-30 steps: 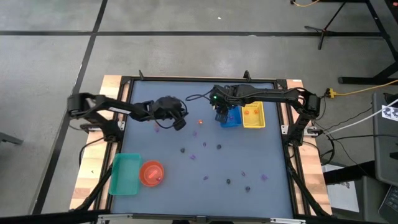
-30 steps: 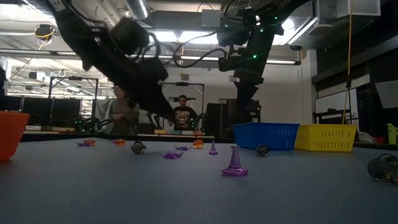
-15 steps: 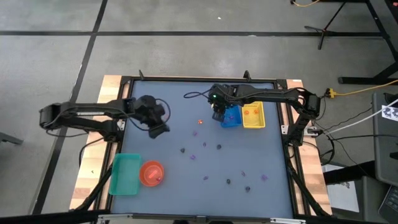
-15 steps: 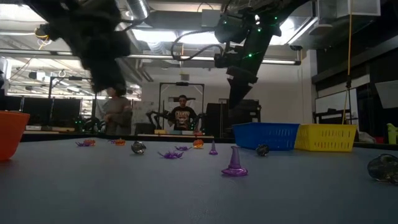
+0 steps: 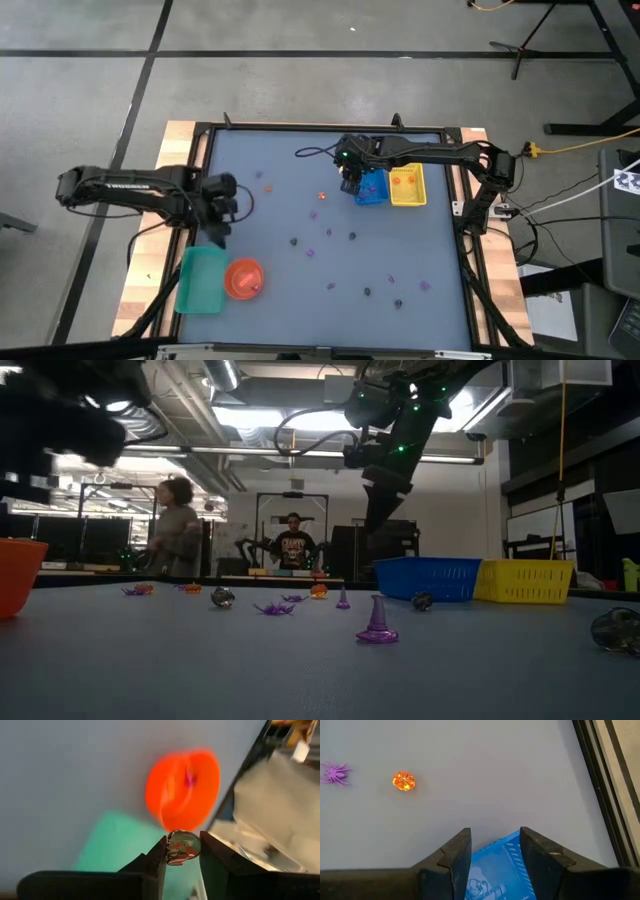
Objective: Sort Halloween decoration
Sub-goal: Put the brown skull toy into the green bin
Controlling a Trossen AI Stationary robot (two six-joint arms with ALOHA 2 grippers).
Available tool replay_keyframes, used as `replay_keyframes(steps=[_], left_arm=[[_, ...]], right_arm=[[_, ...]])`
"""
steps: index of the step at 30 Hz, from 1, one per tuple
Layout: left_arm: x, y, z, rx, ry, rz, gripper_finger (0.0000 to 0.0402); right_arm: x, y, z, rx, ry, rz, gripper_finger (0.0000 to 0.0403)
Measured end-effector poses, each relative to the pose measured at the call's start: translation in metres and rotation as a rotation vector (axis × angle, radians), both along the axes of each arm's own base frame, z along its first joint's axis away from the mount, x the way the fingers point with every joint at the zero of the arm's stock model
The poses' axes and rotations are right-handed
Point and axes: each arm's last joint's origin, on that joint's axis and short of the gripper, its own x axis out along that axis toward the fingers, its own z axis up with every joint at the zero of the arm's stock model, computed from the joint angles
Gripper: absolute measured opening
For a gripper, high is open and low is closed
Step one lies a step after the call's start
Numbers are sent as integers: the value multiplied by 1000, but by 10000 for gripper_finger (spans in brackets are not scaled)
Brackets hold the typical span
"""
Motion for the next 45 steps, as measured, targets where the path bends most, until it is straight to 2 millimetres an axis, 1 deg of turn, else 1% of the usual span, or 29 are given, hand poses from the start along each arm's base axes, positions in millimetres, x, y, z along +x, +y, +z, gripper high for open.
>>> replay_keyframes(steps=[3,7,12,16,25,28,34,37,45], left_arm=[[-5,-8,-1,-60,86,-17,76],[-10,-15,-2,-81,165,-48,76],[-12,-21,-2,-72,182,-102,76],[-13,-24,-2,-66,187,-129,76],[-13,-27,-2,-57,198,-137,78],[-13,-26,-3,-35,196,-121,94],[-12,-24,-4,52,188,-92,141],[-12,-24,-4,61,187,-88,161],[-11,-23,-5,83,186,-81,192]], right_arm=[[0,0,0,0,-1,0,167],[2,-1,1,-7,-21,0,167],[4,-1,2,-14,-44,1,167],[4,-1,2,-38,-27,40,167],[4,-2,2,-65,-16,86,167],[4,-2,2,-66,-16,86,167],[4,-2,2,-76,-8,107,167],[4,-1,2,-76,-8,108,167],[3,-1,2,-73,2,108,167]])
